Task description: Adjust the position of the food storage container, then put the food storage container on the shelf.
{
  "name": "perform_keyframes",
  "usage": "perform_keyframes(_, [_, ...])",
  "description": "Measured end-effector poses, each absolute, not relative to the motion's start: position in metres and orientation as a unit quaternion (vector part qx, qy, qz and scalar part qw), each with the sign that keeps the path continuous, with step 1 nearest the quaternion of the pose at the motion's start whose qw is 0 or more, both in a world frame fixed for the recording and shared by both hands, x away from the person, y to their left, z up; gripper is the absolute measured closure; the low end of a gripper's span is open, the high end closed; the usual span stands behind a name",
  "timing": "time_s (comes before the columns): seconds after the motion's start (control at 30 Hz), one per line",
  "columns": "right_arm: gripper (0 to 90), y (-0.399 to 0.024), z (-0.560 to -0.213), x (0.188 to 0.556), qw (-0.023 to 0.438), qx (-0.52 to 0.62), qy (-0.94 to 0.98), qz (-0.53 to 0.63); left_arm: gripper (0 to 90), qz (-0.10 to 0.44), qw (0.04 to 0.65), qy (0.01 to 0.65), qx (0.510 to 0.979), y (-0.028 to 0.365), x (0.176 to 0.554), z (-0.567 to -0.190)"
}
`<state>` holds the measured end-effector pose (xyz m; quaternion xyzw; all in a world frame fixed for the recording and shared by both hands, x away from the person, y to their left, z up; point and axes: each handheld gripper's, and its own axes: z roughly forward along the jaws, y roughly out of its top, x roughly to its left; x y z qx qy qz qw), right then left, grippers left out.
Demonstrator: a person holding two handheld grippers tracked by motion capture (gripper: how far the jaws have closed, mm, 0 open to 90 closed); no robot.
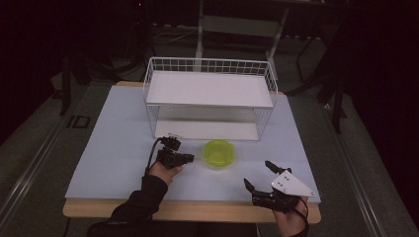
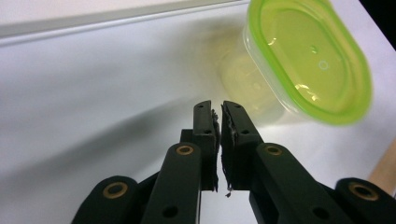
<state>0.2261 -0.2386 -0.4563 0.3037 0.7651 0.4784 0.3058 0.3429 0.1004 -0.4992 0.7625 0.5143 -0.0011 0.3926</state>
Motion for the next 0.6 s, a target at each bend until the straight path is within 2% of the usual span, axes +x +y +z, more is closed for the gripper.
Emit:
perform_keyframes(0.03, [14.4,-0.239,-0.456,0.226,0.305,0.303,0.765,0.479,82.2,-0.001,0.393,0.514,0.762,0.1,0.343,-0.499])
perform_keyframes(0.1, [14.8,-0.238,-0.455,0.226,0.305,0.304,0.765,0.479,75.1,0.017,0.403,0.499,0.767,0.114,0.331,-0.488])
perform_keyframes(0.17, [15.1,-0.238,-0.455,0.226,0.302,0.305,0.766,0.479,64.1,0.022,0.406,0.492,0.77,0.117,0.326,-0.485])
perform_keyframes(0.23, [15.2,-0.238,-0.455,0.226,0.298,0.307,0.766,0.48,64.1,0.032,0.424,0.478,0.768,0.126,0.316,-0.478])
perform_keyframes(0.27, [15.2,-0.239,-0.452,0.225,0.285,0.317,0.765,0.483,44.8,0.04,0.437,0.465,0.769,0.133,0.306,-0.472])
perform_keyframes(0.3, [15.2,-0.24,-0.451,0.225,0.283,0.319,0.764,0.484,37.7,0.036,0.449,0.452,0.77,0.135,0.302,-0.469])
perform_keyframes(0.33, [15.1,-0.24,-0.449,0.225,0.282,0.319,0.763,0.486,34.4,0.036,0.455,0.433,0.777,0.137,0.297,-0.467])
perform_keyframes(0.4, [15.0,-0.241,-0.448,0.226,0.279,0.321,0.762,0.489,18.7,0.037,0.47,0.406,0.783,0.136,0.288,-0.462])
perform_keyframes(0.5, [14.2,-0.24,-0.446,0.226,0.275,0.321,0.766,0.484,12.7,0.038,0.476,0.395,0.784,0.135,0.28,-0.458])
perform_keyframes(0.6, [13.9,-0.237,-0.441,0.223,0.27,0.314,0.773,0.48,2.0,0.042,0.497,0.374,0.782,0.129,0.269,-0.454])
